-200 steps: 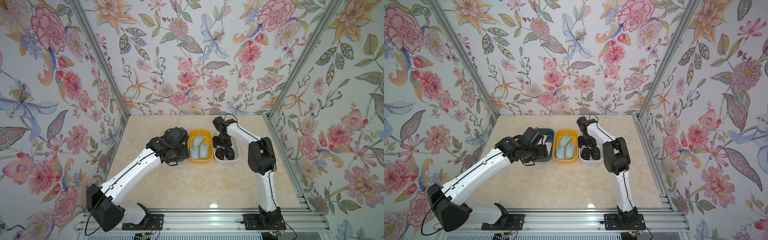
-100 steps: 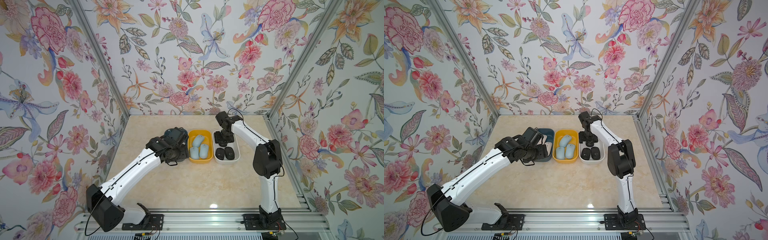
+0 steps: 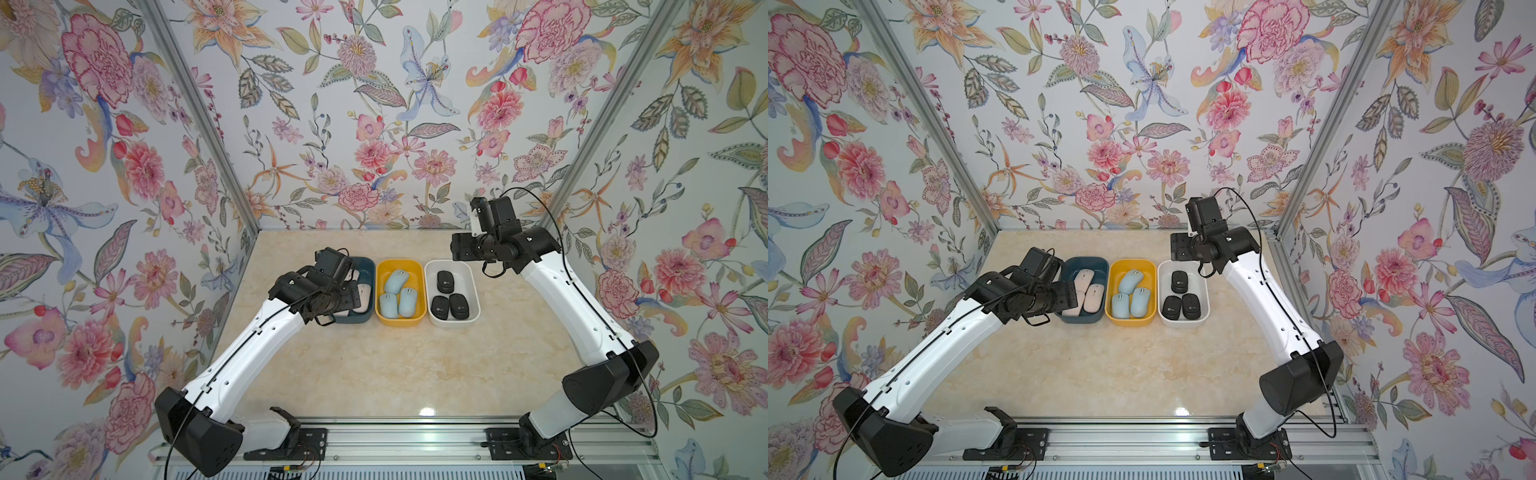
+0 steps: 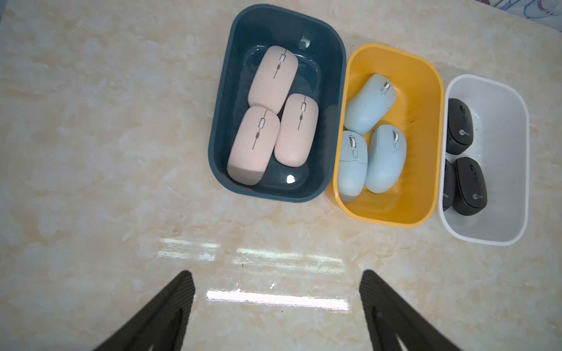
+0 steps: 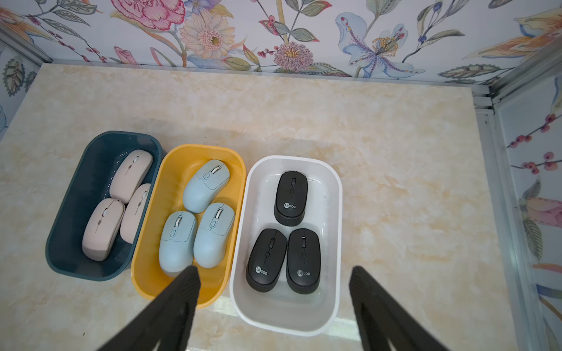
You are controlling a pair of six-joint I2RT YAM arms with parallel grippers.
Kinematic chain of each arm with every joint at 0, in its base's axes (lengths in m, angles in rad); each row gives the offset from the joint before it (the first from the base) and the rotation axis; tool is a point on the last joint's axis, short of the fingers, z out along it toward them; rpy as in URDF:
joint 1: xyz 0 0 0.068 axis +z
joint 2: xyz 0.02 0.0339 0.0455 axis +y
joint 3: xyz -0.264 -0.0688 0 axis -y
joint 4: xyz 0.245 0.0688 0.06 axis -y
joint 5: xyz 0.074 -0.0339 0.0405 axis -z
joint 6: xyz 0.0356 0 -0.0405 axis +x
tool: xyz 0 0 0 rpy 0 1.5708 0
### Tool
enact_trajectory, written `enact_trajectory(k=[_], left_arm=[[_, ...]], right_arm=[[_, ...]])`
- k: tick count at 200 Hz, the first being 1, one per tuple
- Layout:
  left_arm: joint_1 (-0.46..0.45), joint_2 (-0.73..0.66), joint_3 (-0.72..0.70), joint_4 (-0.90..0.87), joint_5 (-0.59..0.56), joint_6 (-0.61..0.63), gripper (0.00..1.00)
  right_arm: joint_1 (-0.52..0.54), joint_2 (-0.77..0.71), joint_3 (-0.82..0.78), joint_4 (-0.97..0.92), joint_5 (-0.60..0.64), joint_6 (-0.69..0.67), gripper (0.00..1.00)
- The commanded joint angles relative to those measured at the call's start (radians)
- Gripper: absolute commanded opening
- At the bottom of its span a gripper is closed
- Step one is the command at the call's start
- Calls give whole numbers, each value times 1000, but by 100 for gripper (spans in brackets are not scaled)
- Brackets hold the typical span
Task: Place the mice by color into the storage box
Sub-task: Reset both arms
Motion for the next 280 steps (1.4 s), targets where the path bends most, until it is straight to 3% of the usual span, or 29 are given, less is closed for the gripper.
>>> enact_trajectory(k=[1, 17, 24, 43, 63, 77, 94, 112, 122, 124, 127, 160, 213, 236, 280], left_arm=[[46, -17, -13, -13, -95, 108, 90], [73, -47, -71, 63, -129, 176, 92], [81, -67, -112, 118, -148, 213, 98], [131, -110, -218, 273, -151, 292, 98], [204, -132, -307, 405, -140, 389, 98], [234, -191, -418, 593, -135, 491, 98], [292, -228, -511, 737, -98, 573, 98], [360, -229, -603, 835, -99, 600, 98], [378, -238, -671, 942, -126, 609, 98], [383, -240, -686, 967, -132, 607, 98], [387, -242, -707, 1004, -142, 609, 98], [416, -204, -883, 1338, -190, 675, 98], [444, -39, -907, 1576, -33, 760, 98], [447, 31, -884, 1655, -8, 782, 98], [448, 86, -822, 1610, 79, 817, 98]], right_arm=[[-6, -54, -101, 80, 52, -28, 86], [-5, -102, -144, 121, 92, -29, 88], [-5, -121, -163, 144, 112, -33, 88], [-6, -175, -232, 235, 121, -66, 86], [-5, -305, -465, 550, 122, -128, 86], [-6, -387, -638, 749, 131, -202, 85], [-16, -399, -698, 749, 114, -258, 85], [-36, -425, -789, 820, 175, -235, 84], [-65, -464, -865, 896, 176, -204, 86], [-70, -469, -879, 910, 177, -197, 96], [-78, -482, -898, 929, 170, -191, 99], [-157, -561, -1075, 1095, 86, -183, 99], [-243, -592, -1286, 1310, 66, -228, 99], [-286, -571, -1337, 1354, -2, -222, 99], [-353, -459, -1419, 1510, -25, -273, 99]])
